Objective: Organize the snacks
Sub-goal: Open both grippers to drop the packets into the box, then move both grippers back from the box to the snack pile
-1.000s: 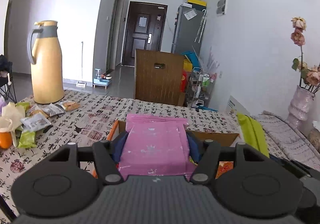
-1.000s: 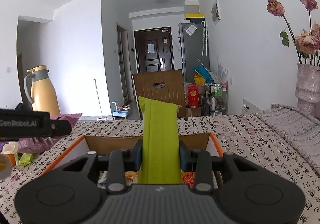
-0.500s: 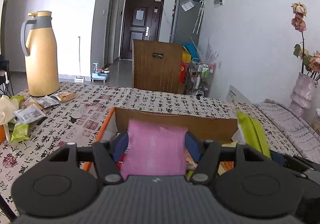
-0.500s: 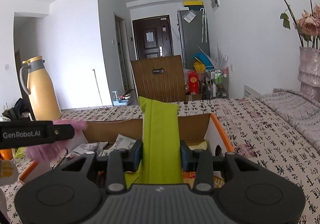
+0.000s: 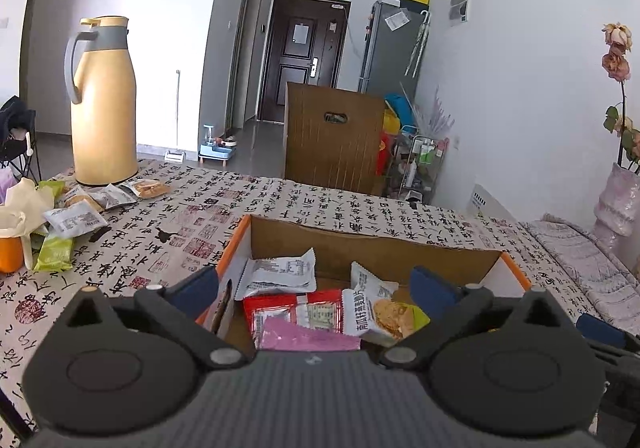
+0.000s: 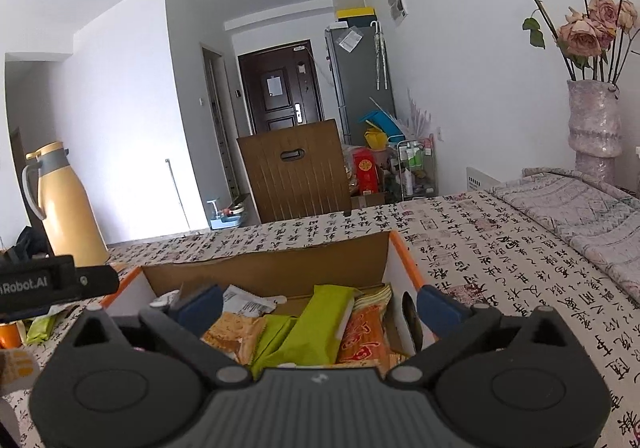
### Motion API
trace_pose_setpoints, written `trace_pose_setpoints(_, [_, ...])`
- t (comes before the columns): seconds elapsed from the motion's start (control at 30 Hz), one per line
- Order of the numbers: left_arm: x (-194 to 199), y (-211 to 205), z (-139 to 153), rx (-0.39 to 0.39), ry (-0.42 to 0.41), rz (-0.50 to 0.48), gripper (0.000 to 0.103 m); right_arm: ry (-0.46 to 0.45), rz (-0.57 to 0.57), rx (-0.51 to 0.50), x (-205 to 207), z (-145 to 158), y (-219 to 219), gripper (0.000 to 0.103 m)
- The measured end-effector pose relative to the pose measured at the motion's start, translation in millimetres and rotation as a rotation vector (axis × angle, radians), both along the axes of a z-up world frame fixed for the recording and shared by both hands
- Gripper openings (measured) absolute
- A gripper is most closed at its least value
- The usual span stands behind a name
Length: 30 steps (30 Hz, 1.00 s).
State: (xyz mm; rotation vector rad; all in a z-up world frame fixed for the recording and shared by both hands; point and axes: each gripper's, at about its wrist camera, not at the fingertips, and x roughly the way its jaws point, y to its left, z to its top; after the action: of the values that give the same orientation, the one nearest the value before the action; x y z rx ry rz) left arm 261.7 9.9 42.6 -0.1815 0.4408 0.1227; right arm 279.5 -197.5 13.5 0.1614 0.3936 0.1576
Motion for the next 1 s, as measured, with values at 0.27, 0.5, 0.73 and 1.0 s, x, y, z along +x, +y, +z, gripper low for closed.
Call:
trace_pose_setpoints(0.27, [-1,1,0,-0.008,0.001,0.004,0.103,-0.002,0.002,-0.008,-2,0,2,0.103])
trace_pose_setpoints(0.5, [-4,-1,5,-0.001,-0.005,0.001,0.103,-0.013,0.007,-0.013,-4,3,2,0.103])
trace_pose_setpoints(0.73, [-14,-2,19,0.003,-0.033,0.003,0.103,-0.052,0.026,-0.045,-15,20,6,0.103])
trace_pose_setpoints(1.0, [-36,-1,34,0.004,-0.051,-0.001,0.103,-0.091,0.048,-0.081,-40,36,10,0.103])
